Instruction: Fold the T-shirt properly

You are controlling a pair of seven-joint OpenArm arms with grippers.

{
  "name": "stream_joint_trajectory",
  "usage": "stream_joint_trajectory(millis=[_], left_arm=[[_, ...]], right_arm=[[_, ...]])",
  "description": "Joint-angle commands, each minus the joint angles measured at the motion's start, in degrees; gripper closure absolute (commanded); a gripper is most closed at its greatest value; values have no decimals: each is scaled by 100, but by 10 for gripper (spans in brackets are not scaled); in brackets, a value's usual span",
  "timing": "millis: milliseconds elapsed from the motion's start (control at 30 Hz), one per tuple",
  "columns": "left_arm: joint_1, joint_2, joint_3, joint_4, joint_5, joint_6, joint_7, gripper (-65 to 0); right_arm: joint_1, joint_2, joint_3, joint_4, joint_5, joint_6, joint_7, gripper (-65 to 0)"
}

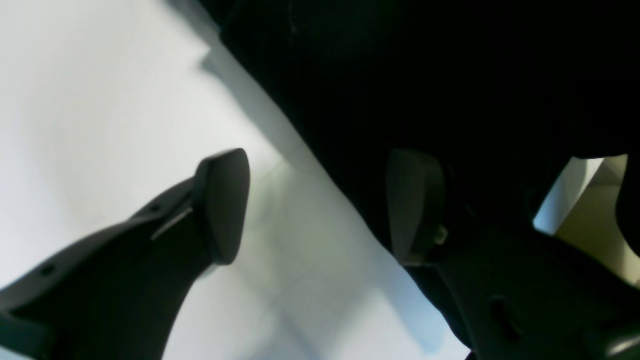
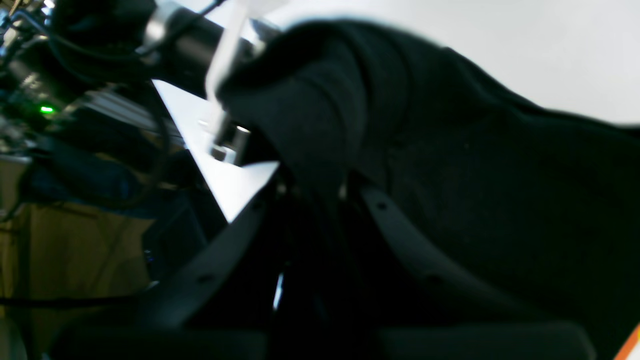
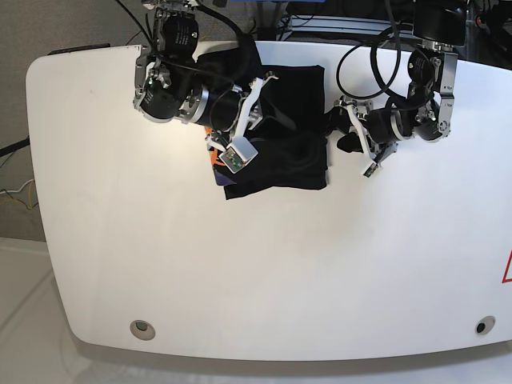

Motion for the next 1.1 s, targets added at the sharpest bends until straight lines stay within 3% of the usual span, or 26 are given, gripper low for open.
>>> stream_joint_trajectory(millis=[0, 900, 1000, 1067], left_arm=[[-26, -48, -3, 51, 16, 34, 39, -398], [-42, -131, -4, 35, -76, -8, 59, -402], [-60, -159, -1, 26, -69, -8, 51, -407], [-80, -161, 38, 72, -86, -21, 29, -410]], right_arm=[[133, -153, -80, -23, 252, 28, 104, 0], [326, -191, -490, -1105, -50, -246, 709, -3], [353, -186, -516, -1208, -101, -262, 739, -81], [418, -212, -506, -1236, -139, -206, 737, -182]])
